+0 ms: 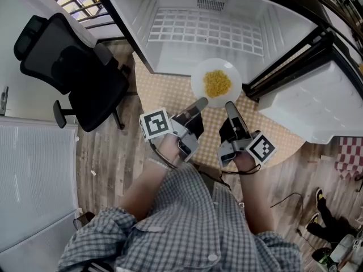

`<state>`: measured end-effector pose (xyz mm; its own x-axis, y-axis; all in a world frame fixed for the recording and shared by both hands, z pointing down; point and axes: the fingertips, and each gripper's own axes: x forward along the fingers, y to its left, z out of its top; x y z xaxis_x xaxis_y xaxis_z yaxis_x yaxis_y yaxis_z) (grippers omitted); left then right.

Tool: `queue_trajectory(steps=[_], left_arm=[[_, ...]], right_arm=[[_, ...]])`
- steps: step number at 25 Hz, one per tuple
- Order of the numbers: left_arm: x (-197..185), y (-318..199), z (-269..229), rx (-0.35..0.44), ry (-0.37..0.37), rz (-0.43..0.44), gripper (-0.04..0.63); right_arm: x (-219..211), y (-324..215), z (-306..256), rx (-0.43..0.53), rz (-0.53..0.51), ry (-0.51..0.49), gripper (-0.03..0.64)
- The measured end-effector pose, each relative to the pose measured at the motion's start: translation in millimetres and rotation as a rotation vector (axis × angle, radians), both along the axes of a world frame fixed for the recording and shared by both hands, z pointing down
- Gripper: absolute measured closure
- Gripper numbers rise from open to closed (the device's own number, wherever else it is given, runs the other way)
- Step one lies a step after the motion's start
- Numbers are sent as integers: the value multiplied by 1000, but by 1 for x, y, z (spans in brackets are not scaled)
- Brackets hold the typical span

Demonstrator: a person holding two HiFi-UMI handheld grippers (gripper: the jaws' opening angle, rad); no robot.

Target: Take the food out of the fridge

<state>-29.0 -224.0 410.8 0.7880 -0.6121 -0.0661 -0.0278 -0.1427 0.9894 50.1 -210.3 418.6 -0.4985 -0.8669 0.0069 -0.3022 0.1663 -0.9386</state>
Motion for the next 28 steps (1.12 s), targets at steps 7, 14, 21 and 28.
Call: queue_trajectory(steps=[7, 14, 21, 28], left_arm=[[3, 17, 43, -87, -34, 44, 575], [4, 31, 91, -204, -120, 76, 576], [12, 38, 129, -278, -187, 124, 577], [13, 40, 156, -358, -194, 119, 577]], right_arm=[[1, 19, 36, -89, -7, 28, 581], [3, 31, 73, -167, -11, 58, 580], [13, 45, 121, -334, 3, 155, 580], [14, 46, 147, -406, -16, 173, 577]])
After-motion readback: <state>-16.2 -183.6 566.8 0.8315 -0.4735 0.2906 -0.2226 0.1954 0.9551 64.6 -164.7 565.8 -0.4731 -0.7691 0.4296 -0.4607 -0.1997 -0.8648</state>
